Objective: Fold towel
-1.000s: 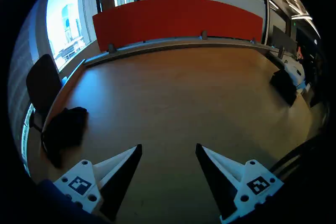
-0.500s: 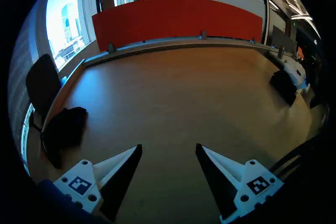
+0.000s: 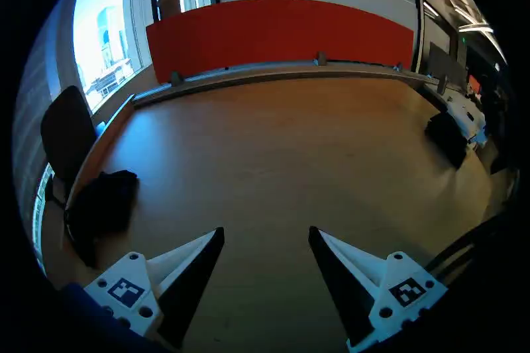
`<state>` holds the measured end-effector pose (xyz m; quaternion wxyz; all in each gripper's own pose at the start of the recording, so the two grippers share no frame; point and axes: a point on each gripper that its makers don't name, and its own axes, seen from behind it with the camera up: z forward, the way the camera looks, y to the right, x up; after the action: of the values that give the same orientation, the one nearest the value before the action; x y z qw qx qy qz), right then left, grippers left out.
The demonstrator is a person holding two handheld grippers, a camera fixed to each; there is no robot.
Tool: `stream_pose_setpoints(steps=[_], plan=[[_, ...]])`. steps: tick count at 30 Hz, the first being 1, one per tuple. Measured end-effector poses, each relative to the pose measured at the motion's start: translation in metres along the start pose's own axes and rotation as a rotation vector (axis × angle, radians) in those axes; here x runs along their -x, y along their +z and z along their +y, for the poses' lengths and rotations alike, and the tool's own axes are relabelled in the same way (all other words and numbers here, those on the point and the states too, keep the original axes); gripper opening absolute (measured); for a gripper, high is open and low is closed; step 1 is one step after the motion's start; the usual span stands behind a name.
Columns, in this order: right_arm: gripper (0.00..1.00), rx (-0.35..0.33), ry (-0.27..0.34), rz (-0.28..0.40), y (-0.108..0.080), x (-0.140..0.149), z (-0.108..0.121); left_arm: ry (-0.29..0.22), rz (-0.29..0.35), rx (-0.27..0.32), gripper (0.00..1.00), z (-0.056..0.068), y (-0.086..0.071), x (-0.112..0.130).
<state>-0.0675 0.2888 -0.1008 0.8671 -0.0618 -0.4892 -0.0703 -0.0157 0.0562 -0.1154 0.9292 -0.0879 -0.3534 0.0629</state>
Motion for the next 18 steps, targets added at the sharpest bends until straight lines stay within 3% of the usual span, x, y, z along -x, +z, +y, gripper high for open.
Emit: stream_pose_setpoints(steps=[4, 8, 12, 16, 18], plan=[[0.58, 0.002, 0.007, 0.011, -0.004, -0.001, -0.003, 0.001, 0.004, 0.004, 0.95, 0.000, -0.001, -0.001], [0.69, -0.001, 0.009, 0.020, -0.007, -0.001, -0.007, -0.001, 0.010, 0.008, 0.94, 0.001, -0.001, -0.002], [0.88, -0.016, 0.012, 0.029, -0.011, -0.001, -0.014, -0.005, 0.016, 0.010, 0.94, 0.000, -0.002, -0.003], [0.89, -0.015, 0.014, 0.039, -0.015, -0.002, -0.018, -0.009, 0.018, 0.013, 0.94, 0.000, -0.002, -0.004], [0.94, -0.016, 0.013, 0.044, -0.017, -0.002, -0.020, -0.010, 0.020, 0.015, 0.94, -0.001, -0.002, -0.004]])
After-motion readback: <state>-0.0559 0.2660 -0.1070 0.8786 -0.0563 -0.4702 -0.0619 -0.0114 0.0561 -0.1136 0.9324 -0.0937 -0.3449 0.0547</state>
